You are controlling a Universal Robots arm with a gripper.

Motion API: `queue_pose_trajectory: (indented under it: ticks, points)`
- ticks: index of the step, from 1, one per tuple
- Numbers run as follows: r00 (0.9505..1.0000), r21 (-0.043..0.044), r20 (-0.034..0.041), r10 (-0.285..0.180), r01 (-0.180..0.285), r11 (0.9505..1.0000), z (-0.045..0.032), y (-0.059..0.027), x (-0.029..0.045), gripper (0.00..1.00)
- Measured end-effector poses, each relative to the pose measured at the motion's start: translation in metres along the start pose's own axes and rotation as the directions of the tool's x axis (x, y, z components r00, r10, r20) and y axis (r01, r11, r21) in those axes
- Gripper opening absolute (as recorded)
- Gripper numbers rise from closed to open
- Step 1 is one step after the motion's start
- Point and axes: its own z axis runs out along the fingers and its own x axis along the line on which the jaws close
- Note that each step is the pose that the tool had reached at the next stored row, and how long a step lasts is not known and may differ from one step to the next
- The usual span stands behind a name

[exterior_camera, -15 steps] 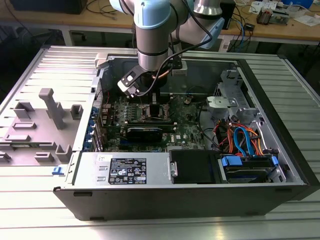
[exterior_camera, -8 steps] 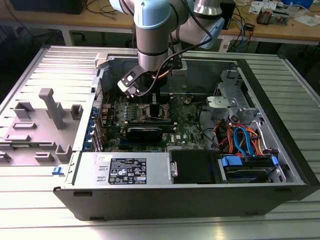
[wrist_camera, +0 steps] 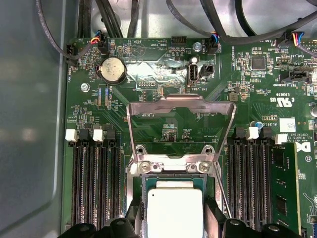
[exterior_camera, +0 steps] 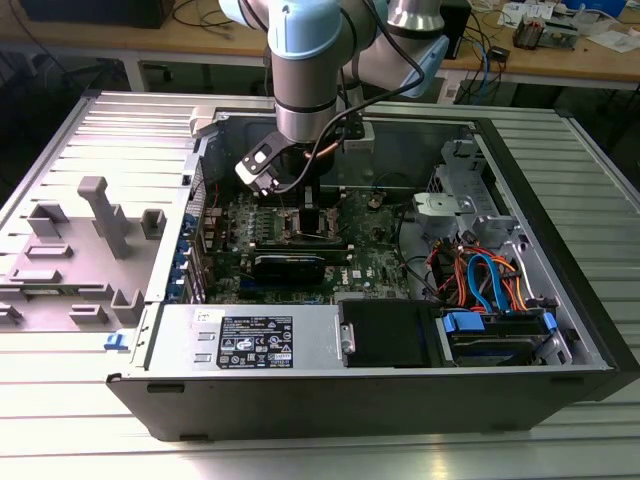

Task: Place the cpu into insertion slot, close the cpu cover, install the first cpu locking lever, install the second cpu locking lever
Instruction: 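Place the cpu into insertion slot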

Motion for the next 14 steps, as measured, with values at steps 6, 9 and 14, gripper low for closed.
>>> queue_pose_trajectory:
  ticks: [6, 9, 14]
  points:
    - [1.0000, 0.0001, 0.0001, 0.000, 0.000, 1.0000, -0.0002, 0.0010, -0.0001, 0.62]
    - [1.0000, 0.0000, 0.0000, 0.000, 0.000, 1.0000, -0.0001, 0.0024, 0.0000, 0.62]
    - [1.0000, 0.0001, 0.0000, 0.000, 0.000, 1.0000, -0.0001, 0.0027, 0.0000, 0.62]
